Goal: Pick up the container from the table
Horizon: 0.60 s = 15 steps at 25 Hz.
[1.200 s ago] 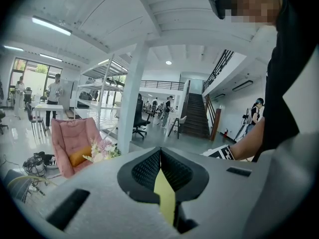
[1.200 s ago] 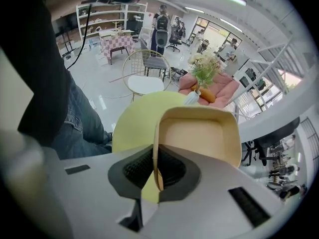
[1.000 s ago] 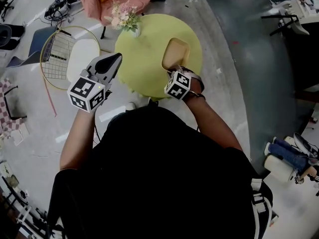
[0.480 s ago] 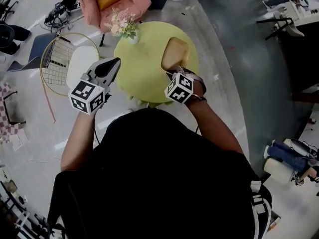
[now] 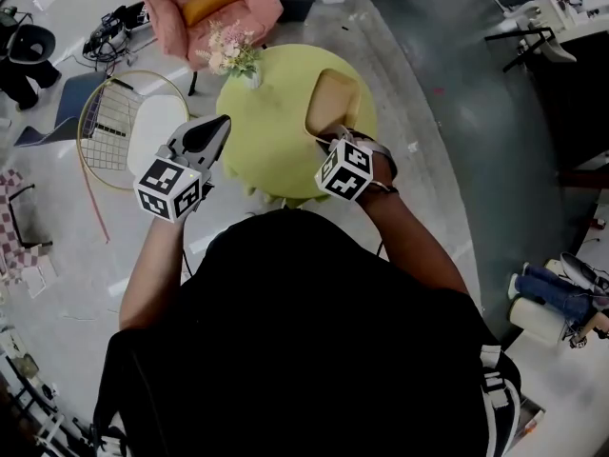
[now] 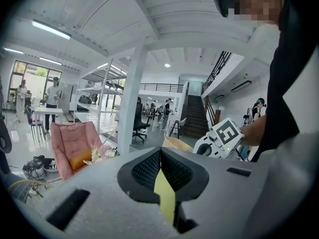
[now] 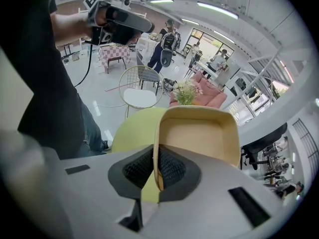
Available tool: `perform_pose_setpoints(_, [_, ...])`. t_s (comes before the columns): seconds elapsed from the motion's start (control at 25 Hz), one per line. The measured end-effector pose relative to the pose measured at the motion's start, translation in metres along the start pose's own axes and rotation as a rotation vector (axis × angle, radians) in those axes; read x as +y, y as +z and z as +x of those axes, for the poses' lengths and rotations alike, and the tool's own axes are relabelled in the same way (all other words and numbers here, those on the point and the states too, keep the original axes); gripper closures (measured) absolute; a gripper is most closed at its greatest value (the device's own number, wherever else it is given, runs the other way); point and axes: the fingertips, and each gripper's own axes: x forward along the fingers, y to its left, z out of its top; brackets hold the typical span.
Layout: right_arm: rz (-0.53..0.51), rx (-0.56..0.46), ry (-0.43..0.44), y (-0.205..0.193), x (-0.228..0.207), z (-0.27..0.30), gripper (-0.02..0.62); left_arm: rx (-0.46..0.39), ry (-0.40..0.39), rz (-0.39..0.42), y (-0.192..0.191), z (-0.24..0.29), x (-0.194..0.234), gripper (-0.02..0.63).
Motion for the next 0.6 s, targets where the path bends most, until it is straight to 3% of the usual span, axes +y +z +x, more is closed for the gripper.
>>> perform_pose_setpoints(0.6, [0.019,0.038,-0.009,-0.012,0.008,-0.006,0.578,0.01,-0.02,0.015,0.0,-0.004,-0.005,0.589])
